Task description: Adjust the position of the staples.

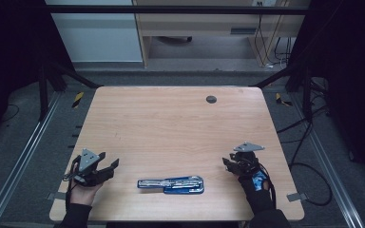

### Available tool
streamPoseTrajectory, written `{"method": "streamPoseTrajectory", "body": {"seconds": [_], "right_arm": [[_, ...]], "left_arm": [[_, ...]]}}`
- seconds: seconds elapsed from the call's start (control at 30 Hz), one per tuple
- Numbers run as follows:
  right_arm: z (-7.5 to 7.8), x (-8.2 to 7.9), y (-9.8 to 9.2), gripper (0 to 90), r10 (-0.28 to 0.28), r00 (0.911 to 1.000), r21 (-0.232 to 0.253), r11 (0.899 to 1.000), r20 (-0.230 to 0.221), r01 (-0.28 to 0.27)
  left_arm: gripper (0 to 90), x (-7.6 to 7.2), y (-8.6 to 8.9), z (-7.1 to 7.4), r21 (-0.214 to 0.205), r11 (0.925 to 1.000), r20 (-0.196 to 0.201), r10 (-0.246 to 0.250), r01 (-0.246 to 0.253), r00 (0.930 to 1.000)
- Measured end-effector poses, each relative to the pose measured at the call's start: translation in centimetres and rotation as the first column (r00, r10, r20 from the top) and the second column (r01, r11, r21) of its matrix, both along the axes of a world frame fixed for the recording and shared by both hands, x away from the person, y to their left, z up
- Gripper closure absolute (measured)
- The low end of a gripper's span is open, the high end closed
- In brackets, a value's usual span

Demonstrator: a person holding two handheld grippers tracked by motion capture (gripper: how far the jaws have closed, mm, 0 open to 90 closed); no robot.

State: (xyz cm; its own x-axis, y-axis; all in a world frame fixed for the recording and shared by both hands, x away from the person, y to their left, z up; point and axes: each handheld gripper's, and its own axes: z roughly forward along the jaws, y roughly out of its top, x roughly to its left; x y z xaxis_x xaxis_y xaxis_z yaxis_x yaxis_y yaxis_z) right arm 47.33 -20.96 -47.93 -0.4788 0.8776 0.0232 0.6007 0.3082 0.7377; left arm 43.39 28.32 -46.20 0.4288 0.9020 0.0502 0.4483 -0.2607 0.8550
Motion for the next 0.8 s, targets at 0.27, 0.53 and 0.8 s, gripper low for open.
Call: {"method": "streamPoseTrajectory", "body": {"seconds": [0.27,0.53,0.8], "right_arm": [[-0.23,-0.02,-0.61,61.6,-0.032,0.9993,0.018,0.999,-0.021,0.032],[-0.42,0.02,-0.31,63.3,-0.025,0.9987,0.020,0.999,-0.044,0.026],[-0.75,0.27,-0.23,65.2,-0.034,0.9973,0.009,0.999,-0.065,0.035]], "left_arm": [[39.3,0.02,0.32,-0.10,-0.009,0.9999,-0.004,0.007,-0.007,1.0000],[39.5,-0.11,0.03,0.00,0.007,1.0000,0.001,0.002,-0.002,1.0000],[40.0,0.01,-0.15,-0.12,0.022,0.9997,-0.006,-0.007,0.007,1.0000]]}}
